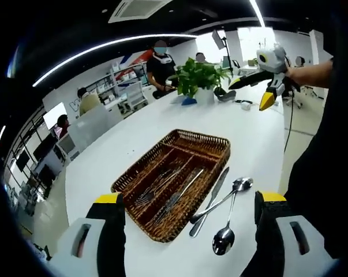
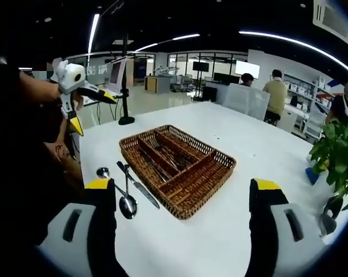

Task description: Arrange the knives, forks, and spoons in their matching storage slots by inserting each utensil handle-first until every utensil is classified and aligned in the correct compartment

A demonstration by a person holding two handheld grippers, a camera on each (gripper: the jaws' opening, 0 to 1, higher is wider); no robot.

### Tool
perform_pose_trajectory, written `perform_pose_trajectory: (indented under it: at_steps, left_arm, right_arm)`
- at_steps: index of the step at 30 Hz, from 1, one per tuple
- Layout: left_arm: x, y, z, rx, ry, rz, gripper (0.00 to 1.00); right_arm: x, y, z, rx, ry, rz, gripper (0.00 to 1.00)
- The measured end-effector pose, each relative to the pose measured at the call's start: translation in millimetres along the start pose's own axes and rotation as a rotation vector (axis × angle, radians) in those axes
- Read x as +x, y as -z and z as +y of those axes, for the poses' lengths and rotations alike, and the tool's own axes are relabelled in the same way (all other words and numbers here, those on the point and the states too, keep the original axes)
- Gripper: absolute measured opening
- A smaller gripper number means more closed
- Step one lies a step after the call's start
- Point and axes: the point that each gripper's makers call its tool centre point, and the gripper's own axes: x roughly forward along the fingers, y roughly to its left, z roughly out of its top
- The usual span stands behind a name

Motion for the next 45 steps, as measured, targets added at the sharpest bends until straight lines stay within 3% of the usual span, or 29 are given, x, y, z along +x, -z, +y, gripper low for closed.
perform_pose_trajectory:
  at_steps: [8,12,17,26,37,45]
  left_arm:
    - [31.3,4.9,-22.0,0.078,0.116,0.049,0.86]
    - [42.8,3.4,-25.9,0.071,0.153,0.047,0.83]
    - [55.1,13.5,-31.1,0.102,0.195,0.076,0.81]
    - [74.4,29.0,-45.6,0.232,0.277,0.125,0.74]
    - [96.4,43.2,-51.6,0.283,0.327,0.159,0.66]
    - [110.9,52.5,-63.4,0.327,0.392,0.186,0.53]
  right_arm:
    - [-6.4,6.4,-4.0,0.017,0.013,0.002,0.99]
    - [-8.7,7.5,-7.9,0.030,0.022,-0.001,1.00]
    - [-10.7,11.4,-8.5,0.058,0.026,0.008,1.00]
    - [-12.6,20.2,-10.0,0.073,0.035,0.029,1.00]
    - [-13.3,28.7,-3.2,0.097,0.041,0.045,1.00]
    - [-21.4,28.1,-9.0,0.128,0.068,0.037,1.00]
